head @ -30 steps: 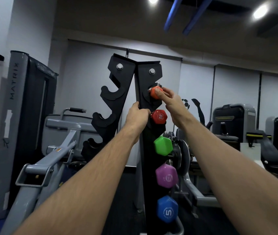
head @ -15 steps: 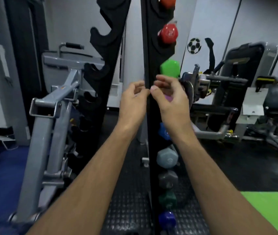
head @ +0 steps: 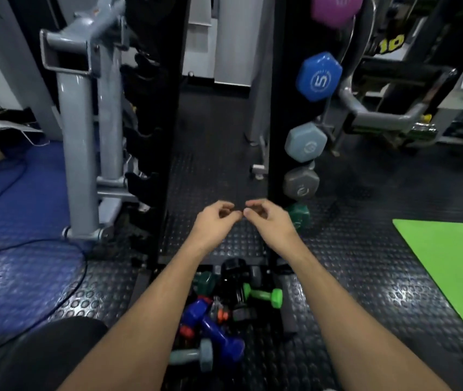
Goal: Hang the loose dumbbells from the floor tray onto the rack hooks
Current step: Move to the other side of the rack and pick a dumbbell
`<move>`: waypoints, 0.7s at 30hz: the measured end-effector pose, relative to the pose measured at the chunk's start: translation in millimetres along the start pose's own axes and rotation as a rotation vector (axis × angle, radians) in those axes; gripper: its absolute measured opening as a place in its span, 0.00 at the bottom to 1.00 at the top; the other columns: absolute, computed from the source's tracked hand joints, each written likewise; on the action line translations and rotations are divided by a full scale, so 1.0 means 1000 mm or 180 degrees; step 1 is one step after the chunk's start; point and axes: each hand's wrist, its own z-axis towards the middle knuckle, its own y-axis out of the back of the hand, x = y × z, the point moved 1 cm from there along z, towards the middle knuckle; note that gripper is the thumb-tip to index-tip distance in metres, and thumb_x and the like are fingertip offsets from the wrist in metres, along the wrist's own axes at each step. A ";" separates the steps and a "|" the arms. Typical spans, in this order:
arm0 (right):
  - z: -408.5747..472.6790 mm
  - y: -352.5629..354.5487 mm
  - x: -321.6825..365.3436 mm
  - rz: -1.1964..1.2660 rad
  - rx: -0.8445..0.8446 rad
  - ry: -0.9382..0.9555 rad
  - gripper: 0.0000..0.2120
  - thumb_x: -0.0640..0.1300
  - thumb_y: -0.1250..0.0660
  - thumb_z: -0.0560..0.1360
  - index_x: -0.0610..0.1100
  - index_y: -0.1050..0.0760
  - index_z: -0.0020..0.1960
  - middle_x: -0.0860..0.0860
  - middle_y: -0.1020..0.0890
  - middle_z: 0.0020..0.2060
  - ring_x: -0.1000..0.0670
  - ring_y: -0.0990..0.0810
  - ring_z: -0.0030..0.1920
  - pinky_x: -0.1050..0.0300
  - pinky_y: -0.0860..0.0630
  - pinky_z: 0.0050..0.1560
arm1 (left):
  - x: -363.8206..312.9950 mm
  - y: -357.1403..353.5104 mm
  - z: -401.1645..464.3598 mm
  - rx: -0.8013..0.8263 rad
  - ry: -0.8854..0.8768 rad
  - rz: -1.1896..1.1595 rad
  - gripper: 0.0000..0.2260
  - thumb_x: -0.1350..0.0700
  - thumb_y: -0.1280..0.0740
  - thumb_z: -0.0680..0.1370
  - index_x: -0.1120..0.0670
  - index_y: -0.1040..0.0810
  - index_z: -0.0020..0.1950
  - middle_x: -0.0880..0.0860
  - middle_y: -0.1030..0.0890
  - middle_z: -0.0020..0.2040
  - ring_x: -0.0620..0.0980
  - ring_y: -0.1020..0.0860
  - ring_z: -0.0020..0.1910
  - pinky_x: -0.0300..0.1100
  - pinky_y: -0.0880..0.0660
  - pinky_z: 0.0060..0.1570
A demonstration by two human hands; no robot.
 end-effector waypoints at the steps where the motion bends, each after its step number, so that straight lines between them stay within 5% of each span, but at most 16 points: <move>1: -0.003 -0.009 -0.020 -0.0113 0.0104 -0.0189 0.11 0.49 0.27 0.79 0.47 0.17 0.60 0.53 0.14 0.47 0.55 0.18 0.49 0.61 0.26 0.52 | 0.019 -0.009 0.001 0.0091 0.0177 0.0097 0.19 0.46 0.29 0.78 0.52 0.20 0.66 0.48 0.17 0.59 0.47 0.21 0.59 0.39 0.27 0.58; 6: -0.012 -0.056 -0.130 -0.0705 0.0545 -0.1070 0.12 0.50 0.27 0.76 0.46 0.15 0.57 0.48 0.13 0.52 0.48 0.16 0.55 0.56 0.22 0.58 | 0.115 -0.062 0.000 0.0273 0.1069 0.0146 0.14 0.53 0.29 0.78 0.55 0.19 0.63 0.51 0.17 0.56 0.51 0.20 0.57 0.41 0.27 0.57; 9: -0.020 -0.087 -0.186 -0.1068 0.0827 -0.1438 0.18 0.51 0.28 0.76 0.48 0.19 0.65 0.46 0.15 0.57 0.45 0.17 0.59 0.57 0.23 0.56 | 0.164 -0.092 -0.001 0.0402 0.1419 0.0119 0.12 0.55 0.30 0.78 0.54 0.19 0.61 0.52 0.16 0.54 0.50 0.20 0.52 0.38 0.27 0.51; 13: -0.015 -0.126 -0.230 -0.1630 0.1047 -0.1132 0.31 0.49 0.30 0.77 0.48 0.34 0.77 0.43 0.24 0.69 0.40 0.21 0.65 0.52 0.25 0.61 | 0.231 -0.126 0.004 0.0466 0.1725 0.0057 0.17 0.57 0.31 0.72 0.56 0.19 0.60 0.55 0.14 0.51 0.55 0.16 0.49 0.47 0.19 0.53; 21: 0.034 -0.155 -0.256 -0.1839 0.0762 -0.0793 0.33 0.41 0.33 0.76 0.50 0.38 0.78 0.43 0.34 0.70 0.41 0.22 0.62 0.47 0.22 0.61 | 0.264 -0.166 0.007 0.0627 0.1957 -0.0129 0.24 0.58 0.30 0.72 0.53 0.24 0.69 0.52 0.17 0.53 0.52 0.17 0.51 0.43 0.20 0.52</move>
